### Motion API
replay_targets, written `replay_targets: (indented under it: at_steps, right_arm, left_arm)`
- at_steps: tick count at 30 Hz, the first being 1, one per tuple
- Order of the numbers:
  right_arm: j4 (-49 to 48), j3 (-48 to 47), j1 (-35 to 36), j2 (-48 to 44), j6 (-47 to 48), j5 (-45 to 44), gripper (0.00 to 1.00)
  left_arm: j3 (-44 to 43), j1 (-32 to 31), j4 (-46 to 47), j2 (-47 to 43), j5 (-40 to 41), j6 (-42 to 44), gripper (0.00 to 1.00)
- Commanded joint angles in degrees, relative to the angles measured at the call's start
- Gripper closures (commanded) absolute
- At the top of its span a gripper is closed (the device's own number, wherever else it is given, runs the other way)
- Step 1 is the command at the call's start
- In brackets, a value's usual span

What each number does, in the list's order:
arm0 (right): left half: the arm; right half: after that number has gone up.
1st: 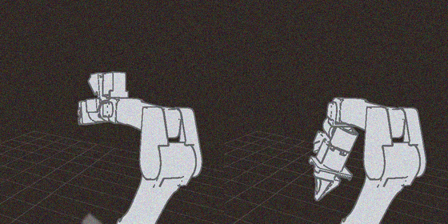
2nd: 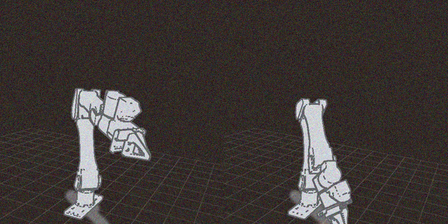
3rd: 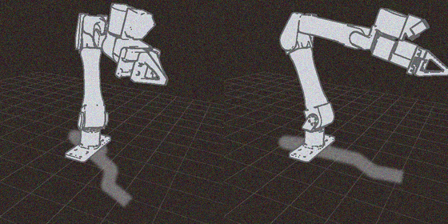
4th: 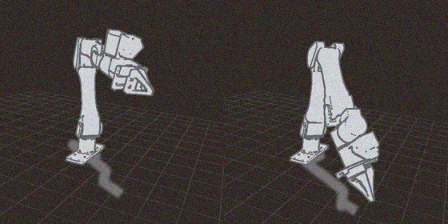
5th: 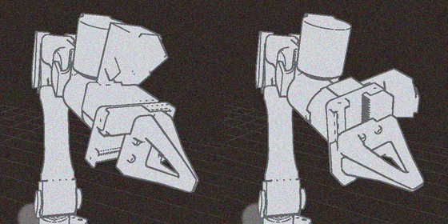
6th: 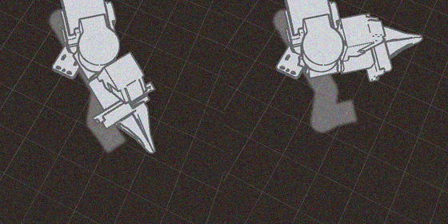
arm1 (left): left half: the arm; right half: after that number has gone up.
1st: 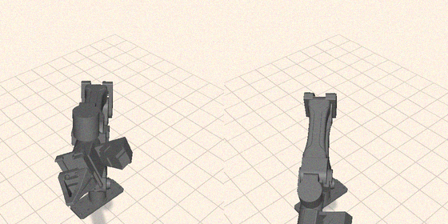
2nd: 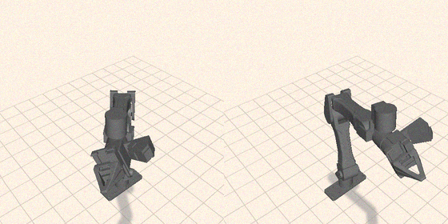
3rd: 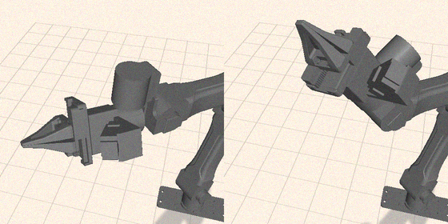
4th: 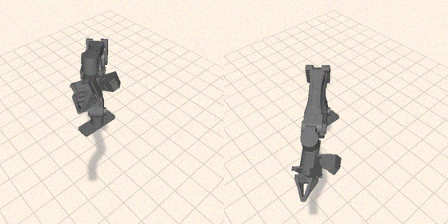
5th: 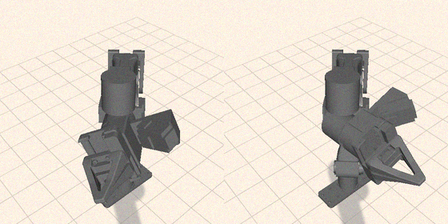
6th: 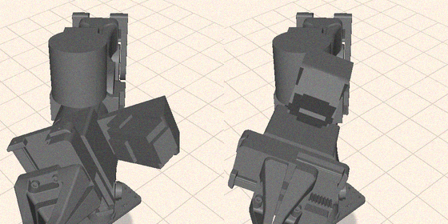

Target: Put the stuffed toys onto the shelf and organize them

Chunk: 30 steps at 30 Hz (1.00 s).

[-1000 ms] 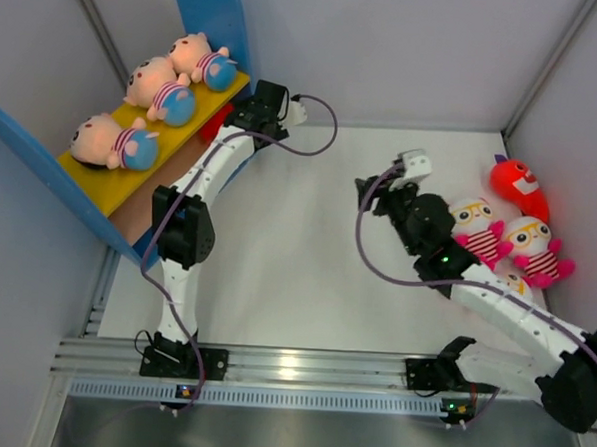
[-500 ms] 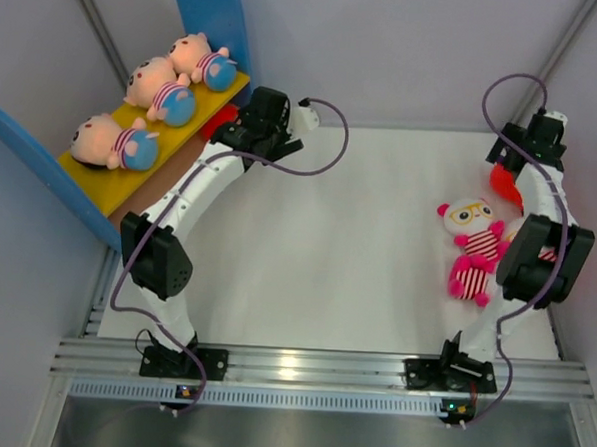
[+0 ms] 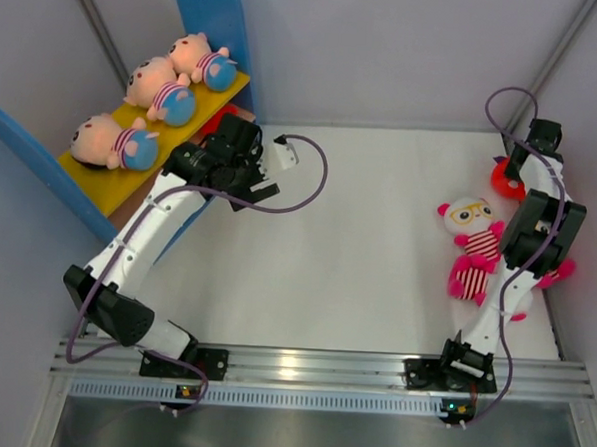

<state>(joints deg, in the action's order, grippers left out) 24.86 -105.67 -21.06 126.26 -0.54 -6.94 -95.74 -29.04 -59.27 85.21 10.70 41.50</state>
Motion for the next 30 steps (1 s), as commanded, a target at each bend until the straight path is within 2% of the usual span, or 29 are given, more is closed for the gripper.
replay_targets:
  at_steps: [1, 2, 7, 10, 16, 17, 19, 20, 22, 23, 25, 26, 30]
  right_arm:
    - [-3.8, 2.2, -0.1, -5.4, 3.3, 5.1, 0.90]
    - [-4.2, 3.0, 0.1, -6.2, 3.2, 4.9, 1.00]
    - [-8.9, 9.8, 3.8, -16.2, 2.8, 2.2, 1.00]
    - [-9.7, 13.5, 10.2, -27.8, 3.5, -1.7, 1.00]
    - [-11.0, 18.7, 32.5, -43.4, 1.6, -4.8, 1.00]
    - [-12.1, 20.3, 39.2, -44.8, 1.1, -5.0, 1.00]
    - [-13.2, 21.8, 45.8, -47.2, -1.7, -5.8, 1.00]
    - [-13.9, 22.7, 52.5, -47.7, -2.8, -7.0, 1.00]
    - [-14.9, 23.3, 58.6, -47.8, -5.9, -8.1, 1.00]
    - [-15.7, 23.8, 64.6, -47.5, -6.8, -9.1, 1.00]
    - [-18.7, 24.4, 70.4, -45.8, -8.7, -9.9, 1.00]
    - [-20.0, 24.8, 75.8, -45.1, -9.0, -9.5, 1.00]
    - [-22.8, 22.8, 86.0, -40.0, -12.5, -10.4, 1.00]
  left_arm:
    - [0.5, -0.1, -4.9, -2.1, -1.4, -1.7, 0.05]
    - [0.6, -0.1, -5.0, -2.2, -1.2, -1.9, 0.05]
    - [2.7, 0.0, -5.7, -6.0, -0.6, -2.6, 0.05]
    - [6.8, -0.1, -7.2, -10.1, -0.5, -2.3, 0.06]
    - [11.9, -0.1, -9.9, -20.3, -2.3, -2.2, 0.02]
    - [12.9, 0.0, -9.8, -21.6, -2.2, -2.5, 0.02]
    - [13.9, -0.1, -9.7, -25.4, -2.2, -3.6, 0.02]
    - [14.3, 0.0, -9.8, -26.9, -2.2, -3.5, 0.02]
    - [15.5, -0.1, -9.6, -31.3, -1.8, -2.4, 0.02]
    - [17.2, 0.0, -9.6, -32.7, -1.8, -1.8, 0.02]
    - [20.1, 0.0, -9.9, -37.3, -2.5, -1.7, 0.02]
    - [21.3, 0.0, -9.8, -38.8, -3.0, -1.9, 0.02]
    - [25.8, 0.1, -9.7, -46.0, -4.1, -2.7, 0.02]
